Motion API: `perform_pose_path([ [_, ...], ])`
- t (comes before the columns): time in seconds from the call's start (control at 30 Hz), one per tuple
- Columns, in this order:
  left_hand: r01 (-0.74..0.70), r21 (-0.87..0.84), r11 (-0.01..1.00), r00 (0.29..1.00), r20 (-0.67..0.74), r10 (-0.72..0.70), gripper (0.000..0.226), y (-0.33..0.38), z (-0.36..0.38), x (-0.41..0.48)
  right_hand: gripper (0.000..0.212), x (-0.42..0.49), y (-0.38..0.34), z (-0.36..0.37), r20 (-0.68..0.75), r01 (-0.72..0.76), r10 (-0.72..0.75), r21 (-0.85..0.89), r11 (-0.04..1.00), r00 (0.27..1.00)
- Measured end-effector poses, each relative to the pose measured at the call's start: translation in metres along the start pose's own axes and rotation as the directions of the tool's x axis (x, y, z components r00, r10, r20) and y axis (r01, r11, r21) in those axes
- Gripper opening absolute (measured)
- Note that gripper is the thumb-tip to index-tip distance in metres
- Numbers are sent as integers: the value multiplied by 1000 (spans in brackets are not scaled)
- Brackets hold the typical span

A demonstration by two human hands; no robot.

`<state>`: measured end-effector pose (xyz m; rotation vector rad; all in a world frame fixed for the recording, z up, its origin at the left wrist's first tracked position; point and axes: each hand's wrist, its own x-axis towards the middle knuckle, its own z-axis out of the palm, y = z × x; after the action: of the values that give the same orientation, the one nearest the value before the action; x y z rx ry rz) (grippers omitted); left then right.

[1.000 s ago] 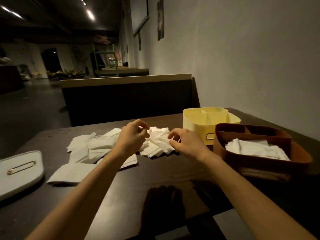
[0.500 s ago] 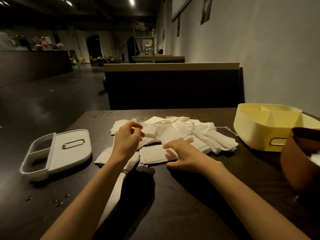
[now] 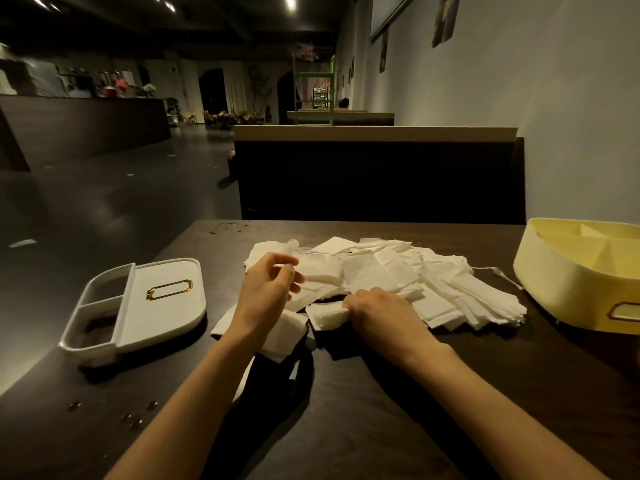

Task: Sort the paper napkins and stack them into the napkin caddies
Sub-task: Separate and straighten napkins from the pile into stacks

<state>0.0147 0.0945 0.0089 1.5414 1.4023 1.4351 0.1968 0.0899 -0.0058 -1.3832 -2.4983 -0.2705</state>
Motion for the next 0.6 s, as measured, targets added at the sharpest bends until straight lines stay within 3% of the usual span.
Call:
perform_pose_path([
  [0.07,16,-19,1000,1000,-5,-16,14,-1,-1,0,17,1,4,-9,-8,-141,150,287,948,989],
  [0.1,34,-33,999,999,-12,-35,17,-1,-1,-1,16,0,5,-15,5,-228,258,486,844,966],
  [0.13,72,-80,994,997,-3,-72,23,0,0,-1,14,0,4,-22,48,-296,362,681,670,931],
  [0.17,138,-166,976,990,47,-132,32,3,2,-2,14,-1,2,-28,136,-335,429,837,433,893],
  [0.23,327,-335,884,930,277,-240,57,8,7,-6,11,-1,-3,-35,333,-363,415,932,-7,846],
  [0.3,449,-374,811,841,484,-242,62,14,13,-14,9,1,-8,-39,405,-357,327,913,-198,854],
  [0.37,486,-394,780,793,575,-203,46,18,17,-20,15,3,-12,-39,414,-352,266,902,-250,871],
  [0.5,501,-450,739,805,557,-207,21,16,13,-20,15,4,-16,-30,411,-356,250,904,-238,877],
  [0.57,491,-468,735,839,480,-256,22,12,9,-15,18,5,-17,-25,376,-336,280,924,-180,883],
  [0.6,470,-493,732,866,419,-274,21,12,5,-12,21,6,-17,-23,335,-329,318,941,-75,887],
])
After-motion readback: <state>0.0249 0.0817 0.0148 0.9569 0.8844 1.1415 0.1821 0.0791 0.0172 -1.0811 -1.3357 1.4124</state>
